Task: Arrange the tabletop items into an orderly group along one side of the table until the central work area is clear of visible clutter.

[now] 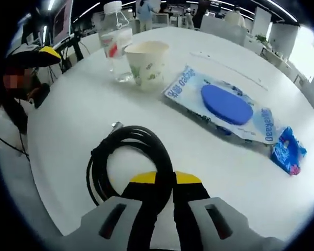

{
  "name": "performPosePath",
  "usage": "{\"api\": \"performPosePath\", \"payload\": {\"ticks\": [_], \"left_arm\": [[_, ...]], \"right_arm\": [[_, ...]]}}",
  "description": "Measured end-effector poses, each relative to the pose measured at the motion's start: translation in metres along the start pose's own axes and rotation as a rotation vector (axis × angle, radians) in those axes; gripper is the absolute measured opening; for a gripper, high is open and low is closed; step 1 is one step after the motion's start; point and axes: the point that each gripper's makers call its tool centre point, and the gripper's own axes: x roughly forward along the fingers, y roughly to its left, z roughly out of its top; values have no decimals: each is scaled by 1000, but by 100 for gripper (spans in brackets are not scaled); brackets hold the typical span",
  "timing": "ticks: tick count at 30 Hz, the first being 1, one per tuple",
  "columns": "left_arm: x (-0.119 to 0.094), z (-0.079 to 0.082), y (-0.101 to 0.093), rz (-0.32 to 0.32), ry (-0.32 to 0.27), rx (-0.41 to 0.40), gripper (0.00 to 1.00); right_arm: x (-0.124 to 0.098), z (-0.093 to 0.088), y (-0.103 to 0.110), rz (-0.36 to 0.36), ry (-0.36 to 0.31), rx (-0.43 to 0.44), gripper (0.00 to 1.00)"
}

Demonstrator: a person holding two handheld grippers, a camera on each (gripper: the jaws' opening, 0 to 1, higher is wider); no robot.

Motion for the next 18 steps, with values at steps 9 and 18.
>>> {"api": "performPosePath", "payload": {"ticks": [9,18], "left_arm": [[13,-2,1,4,18,-1,84],[24,-8,9,32,53,-32,79]], "right_arm": [[0,2,1,7,-11,44,5],[1,2,1,5,-15,49,5]]}}
